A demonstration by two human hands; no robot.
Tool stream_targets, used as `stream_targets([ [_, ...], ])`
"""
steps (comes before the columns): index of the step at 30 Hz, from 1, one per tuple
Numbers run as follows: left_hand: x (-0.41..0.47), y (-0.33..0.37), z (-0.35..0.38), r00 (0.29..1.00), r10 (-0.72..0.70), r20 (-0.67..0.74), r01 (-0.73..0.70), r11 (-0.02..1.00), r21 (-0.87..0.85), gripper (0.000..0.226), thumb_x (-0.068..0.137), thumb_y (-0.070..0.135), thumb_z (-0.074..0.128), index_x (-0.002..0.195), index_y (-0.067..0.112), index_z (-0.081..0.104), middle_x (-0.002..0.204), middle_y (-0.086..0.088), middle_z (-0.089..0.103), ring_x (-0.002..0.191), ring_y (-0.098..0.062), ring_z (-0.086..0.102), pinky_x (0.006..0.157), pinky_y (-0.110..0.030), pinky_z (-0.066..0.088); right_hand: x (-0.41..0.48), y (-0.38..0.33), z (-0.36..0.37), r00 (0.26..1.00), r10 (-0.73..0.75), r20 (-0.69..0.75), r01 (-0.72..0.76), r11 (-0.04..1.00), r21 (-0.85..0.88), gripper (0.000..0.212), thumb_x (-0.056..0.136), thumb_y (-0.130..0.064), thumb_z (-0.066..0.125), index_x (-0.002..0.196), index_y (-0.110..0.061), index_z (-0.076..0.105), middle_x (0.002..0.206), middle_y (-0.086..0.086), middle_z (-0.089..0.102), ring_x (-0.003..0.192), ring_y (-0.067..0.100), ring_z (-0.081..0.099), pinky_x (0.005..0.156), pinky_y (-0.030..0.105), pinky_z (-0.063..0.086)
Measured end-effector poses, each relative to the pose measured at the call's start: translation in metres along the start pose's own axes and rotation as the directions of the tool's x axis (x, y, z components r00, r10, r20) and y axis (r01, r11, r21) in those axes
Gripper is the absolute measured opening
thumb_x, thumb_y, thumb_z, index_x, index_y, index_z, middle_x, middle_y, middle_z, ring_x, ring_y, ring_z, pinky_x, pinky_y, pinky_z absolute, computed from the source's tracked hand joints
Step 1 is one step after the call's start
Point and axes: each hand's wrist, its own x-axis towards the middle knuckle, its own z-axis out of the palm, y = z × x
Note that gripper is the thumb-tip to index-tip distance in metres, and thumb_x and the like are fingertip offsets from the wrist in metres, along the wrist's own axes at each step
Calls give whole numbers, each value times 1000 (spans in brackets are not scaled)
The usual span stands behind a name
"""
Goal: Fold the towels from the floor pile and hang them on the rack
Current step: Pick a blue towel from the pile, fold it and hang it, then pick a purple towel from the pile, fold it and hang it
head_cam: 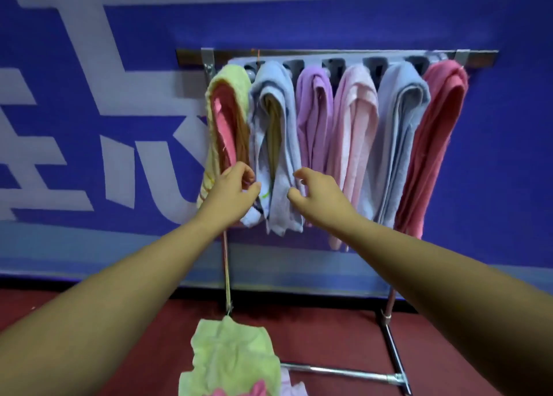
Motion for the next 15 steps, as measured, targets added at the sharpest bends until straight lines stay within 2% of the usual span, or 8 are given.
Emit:
stream_targets([
  [3, -47, -33, 31, 984, -112, 138, 106, 993, 46, 12, 88, 18, 65, 90, 8, 58, 89, -9, 65, 80, -25, 59, 76, -34, 47, -41, 30, 40, 988, 71, 137, -63, 996, -67, 38, 89, -26, 57, 117, 0, 59, 110, 19, 66, 109, 38, 60, 90, 47, 49],
  [6, -98, -65, 64, 926, -258, 275, 235, 965, 116, 17, 87, 24, 66, 91, 11, 56, 92, -9, 62, 81, -25, 57, 74, -31, 43, -83, 63, 82, 955, 169, 243, -131, 977, -167, 49, 92, -34, 57, 129, -2, 55, 128, 19, 60, 122, 38, 54, 100, 47, 45],
  [12, -194, -122, 130, 784, -422, 455, 363, 906, 215, 12, 87, 27, 63, 88, 19, 54, 98, -10, 61, 91, -30, 60, 83, -34, 47, -161, 119, 160, 878, 345, 331, -252, 922, -292, 49, 93, -38, 54, 130, -6, 53, 131, 17, 56, 127, 36, 49, 105, 46, 37],
  [15, -240, -147, 158, 725, -484, 490, 399, 875, 274, 15, 88, 31, 61, 93, 17, 58, 102, -9, 62, 96, -29, 59, 88, -39, 48, -199, 141, 197, 835, 407, 371, -293, 899, -326, 47, 92, -39, 55, 128, -9, 54, 129, 14, 58, 125, 34, 51, 107, 47, 34],
])
